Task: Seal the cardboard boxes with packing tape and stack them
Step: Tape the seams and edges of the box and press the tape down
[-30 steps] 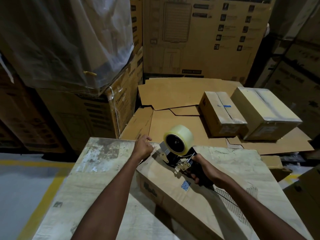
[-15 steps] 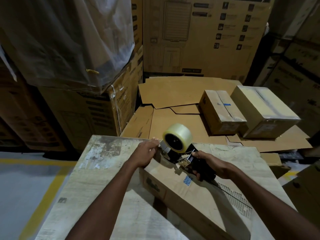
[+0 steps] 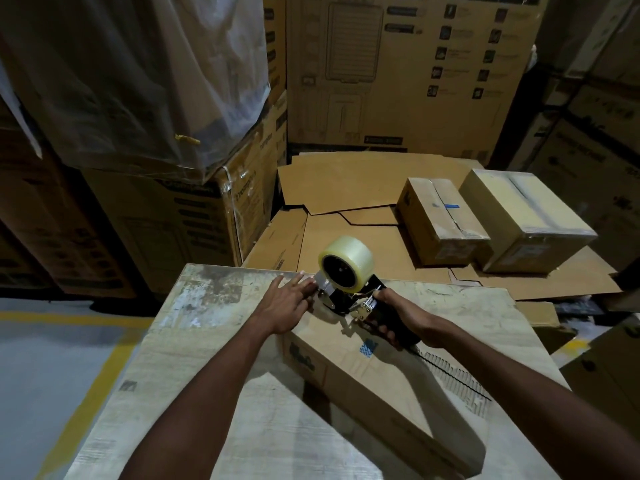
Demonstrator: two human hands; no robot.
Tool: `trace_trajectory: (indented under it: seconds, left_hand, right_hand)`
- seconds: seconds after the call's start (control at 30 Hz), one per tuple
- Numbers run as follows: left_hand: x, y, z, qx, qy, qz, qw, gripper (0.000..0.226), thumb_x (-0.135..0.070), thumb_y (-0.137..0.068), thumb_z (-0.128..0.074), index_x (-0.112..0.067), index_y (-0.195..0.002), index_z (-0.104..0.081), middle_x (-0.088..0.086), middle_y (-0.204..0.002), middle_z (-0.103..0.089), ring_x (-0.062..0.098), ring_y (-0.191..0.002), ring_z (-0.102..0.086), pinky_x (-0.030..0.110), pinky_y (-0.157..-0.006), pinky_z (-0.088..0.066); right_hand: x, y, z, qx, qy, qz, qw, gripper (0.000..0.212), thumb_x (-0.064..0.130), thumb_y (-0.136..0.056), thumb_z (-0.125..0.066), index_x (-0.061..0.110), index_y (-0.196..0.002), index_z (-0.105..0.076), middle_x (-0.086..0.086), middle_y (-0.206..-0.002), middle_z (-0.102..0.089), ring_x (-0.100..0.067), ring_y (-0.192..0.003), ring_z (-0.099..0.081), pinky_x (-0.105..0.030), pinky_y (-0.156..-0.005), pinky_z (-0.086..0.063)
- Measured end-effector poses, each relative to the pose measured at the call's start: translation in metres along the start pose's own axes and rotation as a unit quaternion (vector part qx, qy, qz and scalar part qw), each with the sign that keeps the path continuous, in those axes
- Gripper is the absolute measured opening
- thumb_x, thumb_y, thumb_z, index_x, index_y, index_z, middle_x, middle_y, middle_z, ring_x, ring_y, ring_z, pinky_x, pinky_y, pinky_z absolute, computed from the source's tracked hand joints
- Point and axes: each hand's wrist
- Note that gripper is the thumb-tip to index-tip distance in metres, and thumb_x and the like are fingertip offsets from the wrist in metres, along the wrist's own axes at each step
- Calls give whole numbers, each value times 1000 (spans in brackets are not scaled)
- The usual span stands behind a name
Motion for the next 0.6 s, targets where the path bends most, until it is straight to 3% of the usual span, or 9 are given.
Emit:
trace_trajectory:
  seconds: [0.13, 0.33, 0.53, 0.6]
  left_hand:
    - [-4, 2, 3, 7, 7, 20, 1000, 58, -39, -104, -20, -33, -162, -23, -13, -169, -16, 9, -157, -4, 46, -123, -15]
    - [-7, 2, 4, 2, -3, 25, 1000, 63, -46, -101, -13, -32, -160, -29, -14, -169, -16, 7, -157, -3, 47, -124, -12]
    - [-22, 0, 12, 18, -49, 44, 998, 59, -39, -105, -17, -25, -161, -27, -8, -170, -15, 10, -157, -1, 46, -125, -6]
    - [-37, 0, 15, 17, -101, 49, 994, 66, -39, -102, -8, -19, -162, -25, -2, -171, -12, 14, -158, 0, 47, -125, -4]
  right_hand:
    - [-5, 12, 5, 0, 7, 4, 1000, 65, 68, -102, -29, 9, -88, -53, -4, -72, -54, -16, -57, -48, -28, -56, -42]
    - [-41, 49, 32, -8, 22, 12, 1000, 65, 67, -103, -30, 9, -87, -56, -7, -77, -56, -16, -59, -49, -26, -54, -41]
    - [-82, 78, 53, -15, 5, 3, 1000, 61, 64, -103, -34, 7, -96, -55, -10, -81, -60, -22, -70, -53, -33, -66, -45]
    - [-80, 78, 57, 10, -14, 2, 1000, 62, 64, -104, -36, 6, -101, -58, -13, -84, -61, -26, -75, -56, -36, -70, -49]
Point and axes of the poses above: each hand's wrist, its own y-axis away from the middle knuckle, its own z-axis out of the back of the hand, x = y × z
